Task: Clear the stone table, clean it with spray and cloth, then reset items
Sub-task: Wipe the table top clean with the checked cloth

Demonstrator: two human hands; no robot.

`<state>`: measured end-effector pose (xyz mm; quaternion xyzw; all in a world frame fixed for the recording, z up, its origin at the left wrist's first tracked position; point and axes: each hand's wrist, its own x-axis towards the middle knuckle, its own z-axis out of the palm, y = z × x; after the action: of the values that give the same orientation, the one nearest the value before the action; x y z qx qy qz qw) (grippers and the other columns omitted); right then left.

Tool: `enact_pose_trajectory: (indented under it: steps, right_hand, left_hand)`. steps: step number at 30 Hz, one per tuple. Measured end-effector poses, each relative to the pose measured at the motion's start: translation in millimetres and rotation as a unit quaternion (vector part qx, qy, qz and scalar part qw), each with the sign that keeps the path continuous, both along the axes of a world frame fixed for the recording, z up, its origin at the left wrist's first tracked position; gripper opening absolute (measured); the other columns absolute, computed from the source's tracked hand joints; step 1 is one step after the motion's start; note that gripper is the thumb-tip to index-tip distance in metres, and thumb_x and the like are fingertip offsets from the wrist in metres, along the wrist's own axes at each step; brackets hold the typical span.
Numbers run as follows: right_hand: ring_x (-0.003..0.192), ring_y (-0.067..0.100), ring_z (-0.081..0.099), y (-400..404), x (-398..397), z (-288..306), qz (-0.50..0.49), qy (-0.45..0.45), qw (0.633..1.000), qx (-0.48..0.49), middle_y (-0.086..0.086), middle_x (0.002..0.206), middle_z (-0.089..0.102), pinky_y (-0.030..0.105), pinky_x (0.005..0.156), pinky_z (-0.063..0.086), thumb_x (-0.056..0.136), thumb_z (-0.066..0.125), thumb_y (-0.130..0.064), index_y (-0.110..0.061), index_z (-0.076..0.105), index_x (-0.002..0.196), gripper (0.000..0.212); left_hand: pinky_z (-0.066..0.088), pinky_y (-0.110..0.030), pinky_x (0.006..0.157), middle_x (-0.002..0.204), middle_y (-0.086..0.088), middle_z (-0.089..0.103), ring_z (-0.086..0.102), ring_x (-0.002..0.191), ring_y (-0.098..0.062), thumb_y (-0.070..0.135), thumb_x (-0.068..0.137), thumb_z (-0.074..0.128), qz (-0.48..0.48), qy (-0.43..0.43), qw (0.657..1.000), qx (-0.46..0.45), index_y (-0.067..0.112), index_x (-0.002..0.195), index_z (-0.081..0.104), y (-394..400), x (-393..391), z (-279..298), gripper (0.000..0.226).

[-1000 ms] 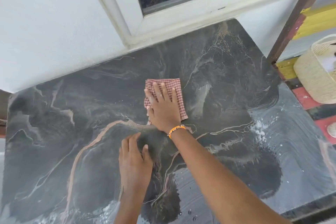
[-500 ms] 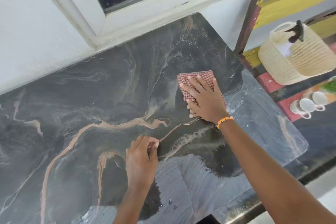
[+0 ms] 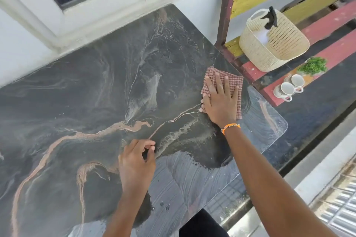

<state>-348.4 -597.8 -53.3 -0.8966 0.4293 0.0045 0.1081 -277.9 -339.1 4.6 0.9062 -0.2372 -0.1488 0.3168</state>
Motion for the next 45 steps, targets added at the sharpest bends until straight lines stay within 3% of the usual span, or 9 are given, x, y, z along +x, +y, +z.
enact_pose_trajectory:
  steps: [8, 13, 16, 19, 23, 30, 39, 41, 45]
  right_hand:
    - [0.147, 0.030, 0.010, 155, 72, 4, 0.228, -0.020, 0.972, 0.053, 0.001, 0.159, 0.016, 0.059, 0.116, 0.008, 0.092, 0.034, -0.039, -0.030, 0.019, 0.148, 0.059]
    - [0.145, 0.029, 0.021, 203, 60, -2, 0.430, -0.039, 0.901, 0.049, 0.002, 0.156, 0.027, 0.061, 0.115, 0.015, 0.090, 0.045, -0.038, -0.027, 0.043, 0.138, 0.049]
    - [0.147, 0.026, 0.016, 167, 46, -5, 0.517, -0.019, 0.856, -0.001, -0.004, 0.157, 0.025, 0.061, 0.116, 0.005, 0.089, 0.041, -0.043, -0.037, 0.031, 0.143, 0.055]
    - [0.147, 0.031, 0.013, 114, 51, -1, 0.497, 0.012, 0.867, -0.040, -0.007, 0.157, 0.022, 0.063, 0.113, 0.004, 0.089, 0.033, -0.049, -0.042, 0.023, 0.145, 0.058]
    - [0.146, 0.033, 0.014, 78, 61, 4, 0.344, 0.036, 0.938, -0.040, -0.001, 0.159, 0.017, 0.064, 0.113, 0.011, 0.090, 0.030, -0.048, -0.035, 0.013, 0.148, 0.062]
    - [0.147, 0.032, 0.010, 170, 64, 1, 0.058, -0.025, 0.998, 0.011, 0.015, 0.158, 0.013, 0.051, 0.119, 0.006, 0.091, 0.042, -0.042, -0.005, 0.011, 0.149, 0.076]
    - [0.147, 0.034, 0.004, 380, 124, 9, 0.264, -0.038, 0.961, 0.078, 0.012, 0.160, 0.008, 0.051, 0.118, 0.001, 0.096, 0.028, -0.046, -0.016, 0.012, 0.151, 0.064]
    - [0.147, 0.033, 0.001, 431, 130, 8, 0.354, -0.020, 0.931, 0.089, 0.010, 0.160, 0.005, 0.051, 0.119, -0.002, 0.096, 0.030, -0.042, -0.021, 0.011, 0.151, 0.061]
    - [0.148, 0.030, 0.003, 480, 110, 7, 0.550, 0.023, 0.833, 0.047, 0.005, 0.161, 0.007, 0.052, 0.119, -0.001, 0.096, 0.031, -0.043, -0.028, 0.016, 0.149, 0.058]
  left_hand:
    - [0.038, -0.027, 0.073, 0.090, 0.004, 0.059, 0.056, 0.079, -0.015, 0.004, 0.085, 0.055, 0.133, -0.014, 0.990, -0.041, 0.018, 0.094, 0.066, 28, 17, 5, 0.020]
    - [0.035, -0.032, 0.076, 0.083, 0.005, 0.054, 0.048, 0.079, -0.020, -0.004, 0.081, 0.053, 0.165, -0.043, 0.985, -0.018, 0.015, 0.091, 0.067, 42, 18, 10, 0.025]
    - [0.036, -0.034, 0.076, 0.086, -0.002, 0.056, 0.042, 0.081, -0.015, -0.002, 0.084, 0.052, 0.171, -0.043, 0.984, -0.013, 0.010, 0.092, 0.067, 51, 16, 9, 0.020]
    - [0.038, -0.034, 0.075, 0.082, 0.006, 0.053, 0.036, 0.076, -0.006, 0.000, 0.086, 0.053, 0.171, -0.046, 0.984, -0.031, 0.017, 0.092, 0.068, 62, 14, 9, 0.024]
    - [0.050, -0.048, 0.075, 0.081, 0.012, 0.054, 0.052, 0.080, -0.019, 0.000, 0.082, 0.059, 0.179, -0.024, 0.983, -0.038, 0.017, 0.089, 0.069, 84, 10, 9, 0.021]
    - [0.047, -0.049, 0.082, 0.078, 0.012, 0.067, 0.056, 0.081, -0.016, 0.011, 0.082, 0.066, 0.220, 0.007, 0.974, -0.049, 0.021, 0.084, 0.070, 141, 11, 4, 0.011]
    - [0.044, -0.040, 0.078, 0.082, 0.000, 0.068, 0.051, 0.080, -0.018, 0.020, 0.093, 0.050, 0.282, -0.024, 0.956, -0.075, 0.017, 0.088, 0.069, 248, 18, -1, 0.020]
    - [0.032, -0.028, 0.079, 0.085, -0.003, 0.066, 0.044, 0.080, -0.010, 0.022, 0.093, 0.046, 0.288, -0.058, 0.954, -0.065, 0.015, 0.091, 0.068, 276, 15, -1, 0.023]
    - [0.033, -0.030, 0.080, 0.088, -0.002, 0.063, 0.053, 0.085, -0.022, 0.022, 0.092, 0.042, 0.286, -0.075, 0.954, -0.039, 0.014, 0.096, 0.065, 324, 8, -2, 0.025]
